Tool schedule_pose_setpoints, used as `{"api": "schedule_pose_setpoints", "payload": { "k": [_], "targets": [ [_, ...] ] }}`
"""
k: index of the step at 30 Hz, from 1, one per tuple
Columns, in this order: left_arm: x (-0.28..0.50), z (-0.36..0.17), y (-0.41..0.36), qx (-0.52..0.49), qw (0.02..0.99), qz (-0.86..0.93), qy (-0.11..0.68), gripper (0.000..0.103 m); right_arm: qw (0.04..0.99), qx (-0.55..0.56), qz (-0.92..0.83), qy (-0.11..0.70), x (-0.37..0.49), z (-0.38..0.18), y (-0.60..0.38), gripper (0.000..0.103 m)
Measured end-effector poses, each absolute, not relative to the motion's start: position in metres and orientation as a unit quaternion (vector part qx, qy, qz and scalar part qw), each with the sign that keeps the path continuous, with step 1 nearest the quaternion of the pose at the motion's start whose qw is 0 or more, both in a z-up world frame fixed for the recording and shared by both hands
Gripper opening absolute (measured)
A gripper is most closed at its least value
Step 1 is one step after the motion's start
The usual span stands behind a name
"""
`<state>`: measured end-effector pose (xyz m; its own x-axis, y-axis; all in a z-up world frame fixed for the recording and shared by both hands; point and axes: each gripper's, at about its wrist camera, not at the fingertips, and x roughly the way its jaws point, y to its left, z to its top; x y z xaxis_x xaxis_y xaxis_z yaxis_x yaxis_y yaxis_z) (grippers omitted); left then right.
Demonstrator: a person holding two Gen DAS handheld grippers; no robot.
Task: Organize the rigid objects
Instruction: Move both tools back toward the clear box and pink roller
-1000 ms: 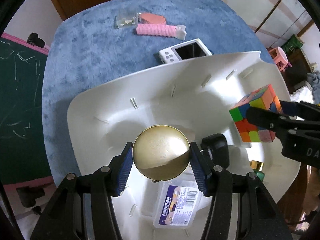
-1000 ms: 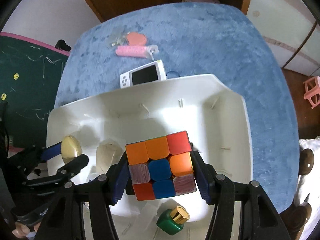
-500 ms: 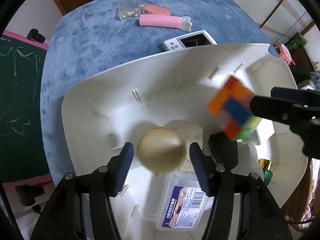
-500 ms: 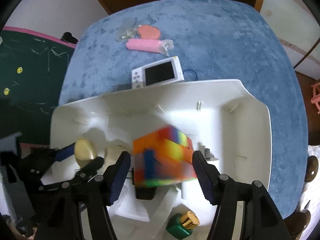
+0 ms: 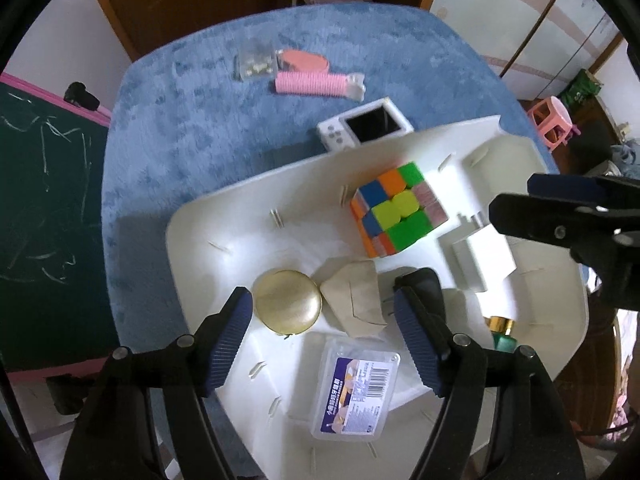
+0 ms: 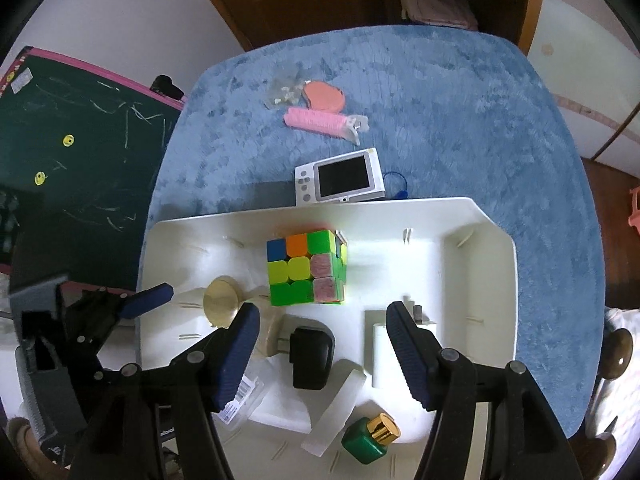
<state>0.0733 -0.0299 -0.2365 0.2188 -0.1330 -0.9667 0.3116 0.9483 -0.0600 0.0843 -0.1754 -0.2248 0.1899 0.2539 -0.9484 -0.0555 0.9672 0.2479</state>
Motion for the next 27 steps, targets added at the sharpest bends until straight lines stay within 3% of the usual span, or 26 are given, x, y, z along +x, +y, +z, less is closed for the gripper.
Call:
{"api": "schedule_pose_setpoints", "payload": {
  "k": [27],
  "targets": [
    [0.132, -0.120, -0.005, 0.021, 0.842, -0.119, 0.525, 0.076, 0.805, 0.059, 0.112, 0.579, 0.121, -0.158, -0.202, 0.067]
  ]
}}
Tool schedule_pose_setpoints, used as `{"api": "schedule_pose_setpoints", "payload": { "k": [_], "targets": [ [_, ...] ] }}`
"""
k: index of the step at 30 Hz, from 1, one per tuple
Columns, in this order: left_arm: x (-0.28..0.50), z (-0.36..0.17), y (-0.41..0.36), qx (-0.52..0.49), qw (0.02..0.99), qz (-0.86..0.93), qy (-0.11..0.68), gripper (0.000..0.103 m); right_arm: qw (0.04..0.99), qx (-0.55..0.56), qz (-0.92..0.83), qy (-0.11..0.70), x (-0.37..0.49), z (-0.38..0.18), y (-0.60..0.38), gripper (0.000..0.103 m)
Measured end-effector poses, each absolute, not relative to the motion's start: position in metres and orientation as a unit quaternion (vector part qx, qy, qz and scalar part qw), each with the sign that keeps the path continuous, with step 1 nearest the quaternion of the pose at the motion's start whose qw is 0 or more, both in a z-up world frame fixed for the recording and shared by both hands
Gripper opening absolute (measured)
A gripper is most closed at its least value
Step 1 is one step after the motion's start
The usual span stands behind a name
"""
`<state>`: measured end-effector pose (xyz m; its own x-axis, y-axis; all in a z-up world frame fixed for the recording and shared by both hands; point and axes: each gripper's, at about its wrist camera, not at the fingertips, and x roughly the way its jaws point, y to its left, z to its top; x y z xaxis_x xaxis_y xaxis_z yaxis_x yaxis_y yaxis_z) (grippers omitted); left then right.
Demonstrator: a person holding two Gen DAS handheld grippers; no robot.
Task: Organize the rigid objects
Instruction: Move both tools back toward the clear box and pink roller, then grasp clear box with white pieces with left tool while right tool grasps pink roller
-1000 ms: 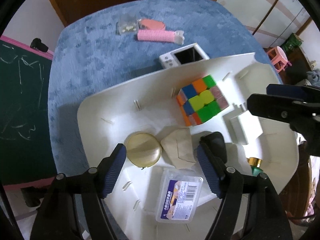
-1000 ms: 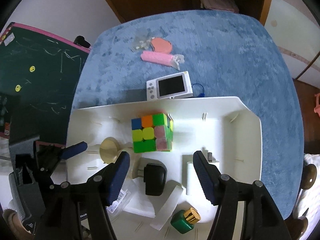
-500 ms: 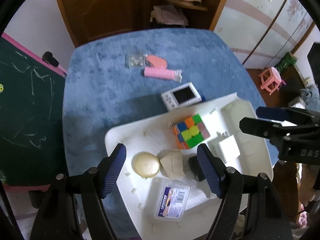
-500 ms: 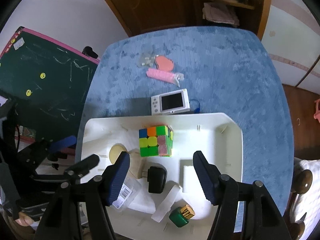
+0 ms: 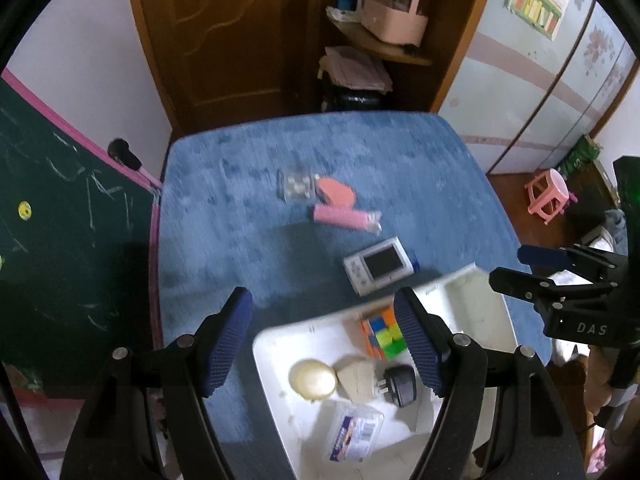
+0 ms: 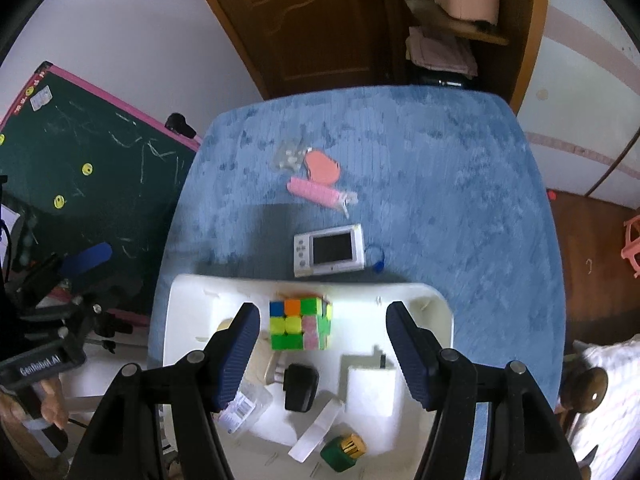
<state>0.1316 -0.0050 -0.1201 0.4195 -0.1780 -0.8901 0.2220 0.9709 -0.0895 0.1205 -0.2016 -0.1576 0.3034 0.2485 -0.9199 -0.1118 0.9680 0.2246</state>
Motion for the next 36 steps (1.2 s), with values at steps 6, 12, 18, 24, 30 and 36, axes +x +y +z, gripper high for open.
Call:
{"api": "schedule_pose_setpoints", "payload": {
  "k": [6, 12, 18, 24, 30, 36],
  "targets": [
    [0.167, -0.099, -0.005, 0.023, 0.852, -0.109, 0.512, 0.077, 0.824, 0.037, 0.114, 0.554, 0.151, -0.131, -0.208, 0.067],
    [0.209, -0.087, -0.006, 0.009, 0.855, -0.096, 0.509, 0.077, 0.844, -0.007, 0.126, 0.521, 0.189, -0.104, -0.204, 0.067],
    [0.250, -0.090, -0.011, -0.004, 0.857, -0.079, 0.509, 0.082, 0.854, -0.039, 0.149, 0.497, 0.228, -0.098, -0.195, 0.067],
    [0.296, -0.137, -0.016, -0.012, 0.835, -0.056, 0.547, 0.082, 0.848, -0.080, 0.181, 0.492, 0.258, -0.130, -0.178, 0.067],
    [0.331, -0.207, -0.025, -0.005, 0.796, -0.037, 0.604, 0.082, 0.816, -0.121, 0.231, 0.516, 0.275, -0.195, -0.161, 0.067],
    [0.354, -0.265, -0.030, 0.008, 0.760, -0.025, 0.650, 0.082, 0.776, -0.134, 0.280, 0.549, 0.272, -0.251, -0.152, 0.066]
  ]
}}
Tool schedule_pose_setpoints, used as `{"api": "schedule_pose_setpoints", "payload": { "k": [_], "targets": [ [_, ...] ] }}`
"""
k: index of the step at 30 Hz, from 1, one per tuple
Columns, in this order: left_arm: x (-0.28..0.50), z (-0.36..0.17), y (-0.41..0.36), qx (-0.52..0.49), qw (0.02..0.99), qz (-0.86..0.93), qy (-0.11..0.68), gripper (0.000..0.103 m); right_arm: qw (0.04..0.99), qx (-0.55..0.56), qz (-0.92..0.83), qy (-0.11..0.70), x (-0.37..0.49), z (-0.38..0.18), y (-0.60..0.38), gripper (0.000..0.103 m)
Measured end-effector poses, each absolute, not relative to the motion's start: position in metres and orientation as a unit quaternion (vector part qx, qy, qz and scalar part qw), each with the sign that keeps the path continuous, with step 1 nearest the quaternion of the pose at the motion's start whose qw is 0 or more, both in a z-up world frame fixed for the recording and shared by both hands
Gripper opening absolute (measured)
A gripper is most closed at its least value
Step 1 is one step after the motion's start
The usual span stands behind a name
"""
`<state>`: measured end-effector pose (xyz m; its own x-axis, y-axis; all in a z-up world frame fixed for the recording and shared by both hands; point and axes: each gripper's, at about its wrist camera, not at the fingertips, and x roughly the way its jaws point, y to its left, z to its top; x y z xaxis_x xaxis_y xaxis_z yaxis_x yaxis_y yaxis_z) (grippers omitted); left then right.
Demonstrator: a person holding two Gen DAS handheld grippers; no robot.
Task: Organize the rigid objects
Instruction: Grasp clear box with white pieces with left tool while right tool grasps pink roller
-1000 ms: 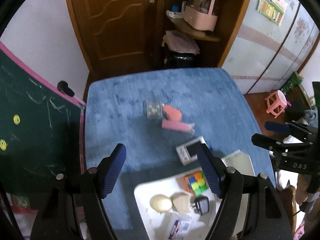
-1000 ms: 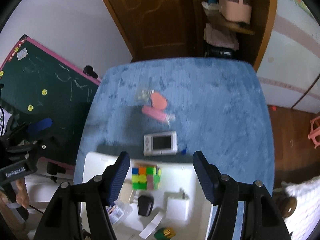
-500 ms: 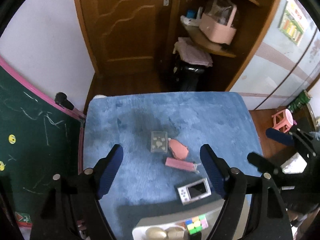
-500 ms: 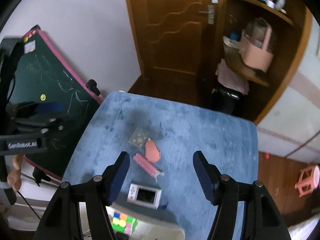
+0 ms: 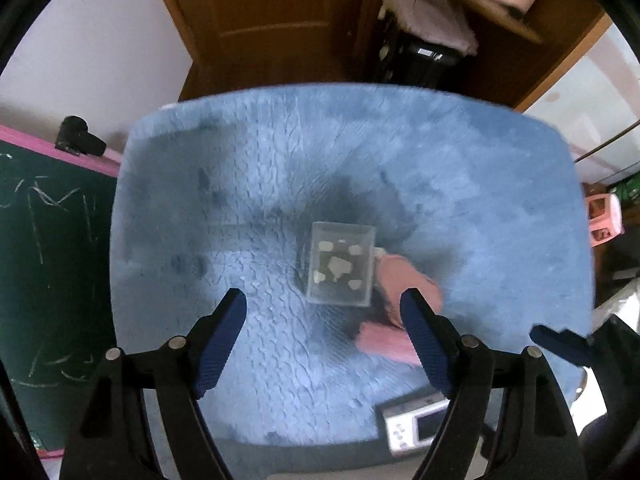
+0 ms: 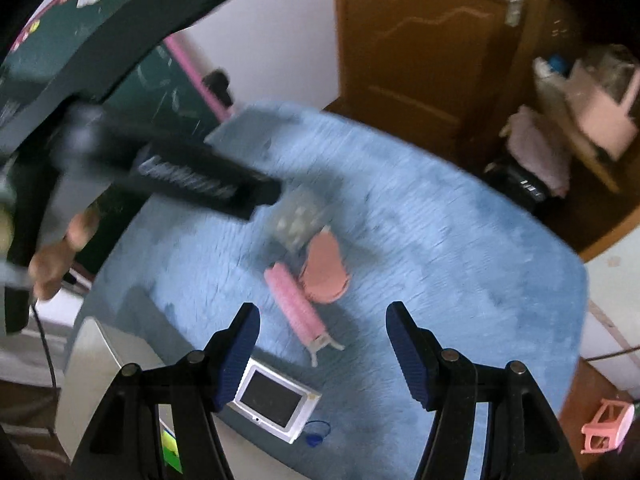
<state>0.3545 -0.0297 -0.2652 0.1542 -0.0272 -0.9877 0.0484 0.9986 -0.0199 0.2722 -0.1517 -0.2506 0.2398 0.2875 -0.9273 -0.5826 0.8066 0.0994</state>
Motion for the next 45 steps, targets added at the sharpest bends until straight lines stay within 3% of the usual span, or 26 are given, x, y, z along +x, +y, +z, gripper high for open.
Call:
{"api": "schedule_pose_setpoints", "payload": {
  "k": [8, 34, 39, 40, 43, 45],
  "targets": [
    [0.369, -0.304, -0.035, 0.023, 0.735, -0.018, 0.677, 0.082, 0.749, -0.128, 0.300, 0.577, 0.283, -0.288, -0.151, 0.066],
    [0.382, -0.339, -0.034, 0.011, 0.716, 0.011, 0.698, 0.081, 0.729, -0.174, 0.323, 0.578, 0.288, -0.322, -0.117, 0.066],
    [0.383, -0.344, -0.033, -0.003, 0.716, 0.013, 0.698, 0.078, 0.721, -0.192, 0.309, 0.590, 0.288, -0.337, -0.105, 0.049],
    [0.382, -0.343, -0.033, -0.006, 0.717, 0.010, 0.697, 0.076, 0.716, -0.201, 0.308, 0.593, 0.287, -0.341, -0.103, 0.038],
    [0.377, -0.338, -0.033, -0.009, 0.722, 0.003, 0.691, 0.054, 0.714, -0.207, 0.309, 0.593, 0.286, -0.342, -0.100, 0.032],
    [0.373, -0.333, -0.031, -0.006, 0.723, 0.006, 0.690, 0.054, 0.718, -0.196, 0.315, 0.589, 0.285, -0.337, -0.101, 0.030]
  ]
}}
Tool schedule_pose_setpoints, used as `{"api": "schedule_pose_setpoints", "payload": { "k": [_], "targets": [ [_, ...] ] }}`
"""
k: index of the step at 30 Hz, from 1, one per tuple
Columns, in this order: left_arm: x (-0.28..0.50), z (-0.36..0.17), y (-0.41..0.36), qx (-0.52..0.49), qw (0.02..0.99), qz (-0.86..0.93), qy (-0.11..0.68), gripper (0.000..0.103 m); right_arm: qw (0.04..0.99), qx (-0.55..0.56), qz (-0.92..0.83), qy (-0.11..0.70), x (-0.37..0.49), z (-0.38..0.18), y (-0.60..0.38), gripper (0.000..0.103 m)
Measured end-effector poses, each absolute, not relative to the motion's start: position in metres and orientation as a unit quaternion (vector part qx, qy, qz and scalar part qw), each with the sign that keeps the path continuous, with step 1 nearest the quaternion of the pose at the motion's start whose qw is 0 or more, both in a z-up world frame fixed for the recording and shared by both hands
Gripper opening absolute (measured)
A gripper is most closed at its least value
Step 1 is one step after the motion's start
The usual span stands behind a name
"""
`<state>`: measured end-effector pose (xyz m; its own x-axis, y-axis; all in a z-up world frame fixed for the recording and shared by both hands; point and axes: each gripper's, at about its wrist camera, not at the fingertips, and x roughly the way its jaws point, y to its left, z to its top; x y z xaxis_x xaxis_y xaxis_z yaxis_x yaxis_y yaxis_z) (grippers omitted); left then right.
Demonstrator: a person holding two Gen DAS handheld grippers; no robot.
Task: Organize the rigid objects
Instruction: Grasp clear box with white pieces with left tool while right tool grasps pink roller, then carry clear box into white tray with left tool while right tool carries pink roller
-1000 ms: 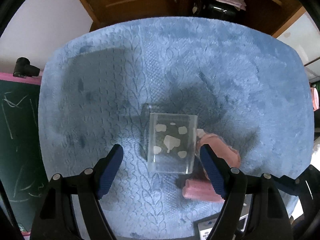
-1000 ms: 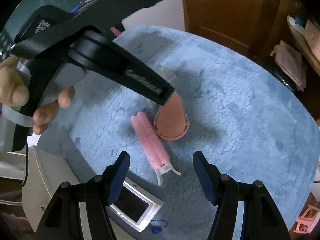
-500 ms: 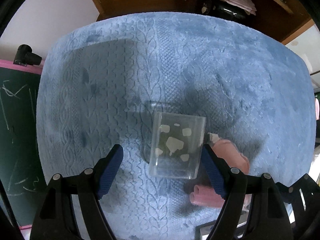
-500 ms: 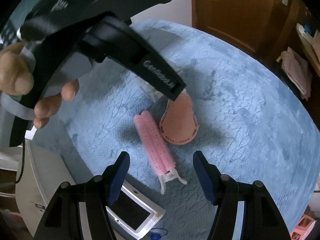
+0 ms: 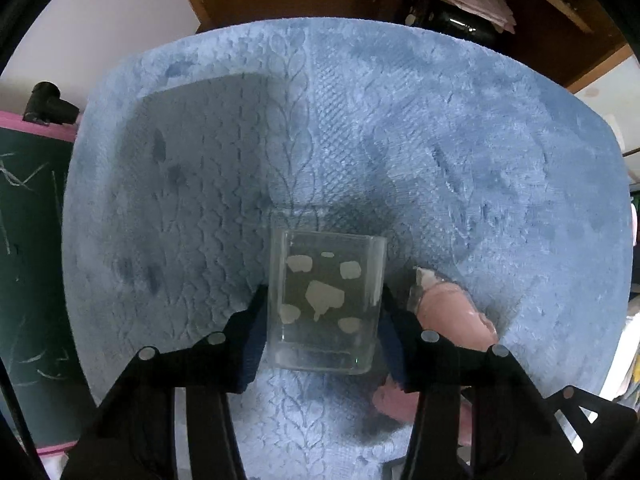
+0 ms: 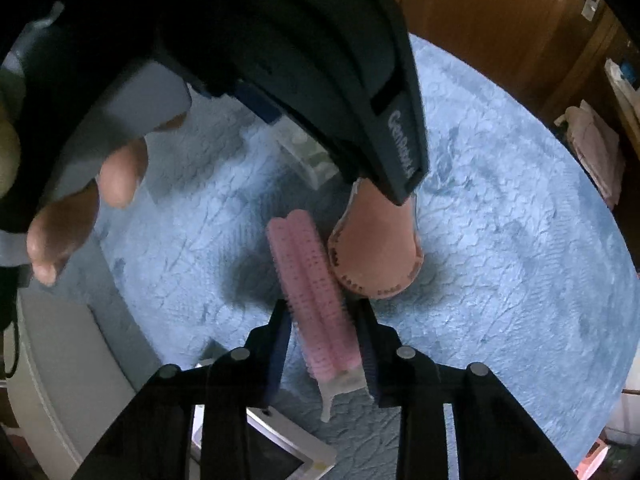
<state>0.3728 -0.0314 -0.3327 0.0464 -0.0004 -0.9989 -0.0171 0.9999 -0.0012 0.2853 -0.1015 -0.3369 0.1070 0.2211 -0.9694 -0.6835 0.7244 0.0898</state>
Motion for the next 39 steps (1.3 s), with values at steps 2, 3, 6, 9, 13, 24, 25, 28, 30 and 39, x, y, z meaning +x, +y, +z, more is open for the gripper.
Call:
{"api": "schedule_pose_setpoints", "payload": {
  "k": [2, 3, 6, 9, 13, 24, 25, 28, 30, 39],
  "targets": [
    [0.370, -0.327, -0.030, -0.006, 0.726, 0.010, 0.687, 0.054, 0.722, -0.192, 0.316, 0.585, 0.282, -0.331, -0.104, 0.028],
    [0.368, -0.323, -0.029, -0.009, 0.729, 0.011, 0.684, 0.054, 0.724, -0.190, 0.315, 0.584, 0.283, -0.328, -0.106, 0.027],
    [0.362, -0.307, -0.026, -0.017, 0.738, 0.009, 0.674, 0.054, 0.731, -0.175, 0.311, 0.582, 0.279, -0.316, -0.114, 0.027],
    [0.350, -0.283, -0.017, -0.022, 0.750, 0.008, 0.661, 0.054, 0.736, -0.150, 0.310, 0.582, 0.276, -0.302, -0.124, 0.027],
    [0.330, -0.247, -0.006, -0.032, 0.766, -0.002, 0.643, 0.054, 0.748, -0.124, 0.302, 0.578, 0.265, -0.281, -0.135, 0.027],
    [0.242, -0.158, 0.008, -0.032, 0.796, -0.081, 0.599, 0.054, 0.814, -0.022, 0.257, 0.520, 0.205, -0.173, -0.170, 0.027],
    [0.229, -0.152, 0.007, -0.033, 0.797, -0.093, 0.596, 0.054, 0.820, -0.017, 0.250, 0.515, 0.196, -0.163, -0.174, 0.027],
    [0.203, -0.144, 0.006, -0.028, 0.798, -0.115, 0.590, 0.054, 0.835, 0.004, 0.228, 0.501, 0.166, -0.141, -0.182, 0.027],
    [0.182, -0.142, 0.003, -0.021, 0.800, -0.130, 0.586, 0.054, 0.839, 0.025, 0.214, 0.500, 0.147, -0.135, -0.189, 0.027],
    [0.109, -0.174, -0.030, 0.056, 0.786, -0.186, 0.587, 0.054, 0.835, 0.059, 0.102, 0.537, 0.056, -0.162, -0.208, 0.027]
  ]
}}
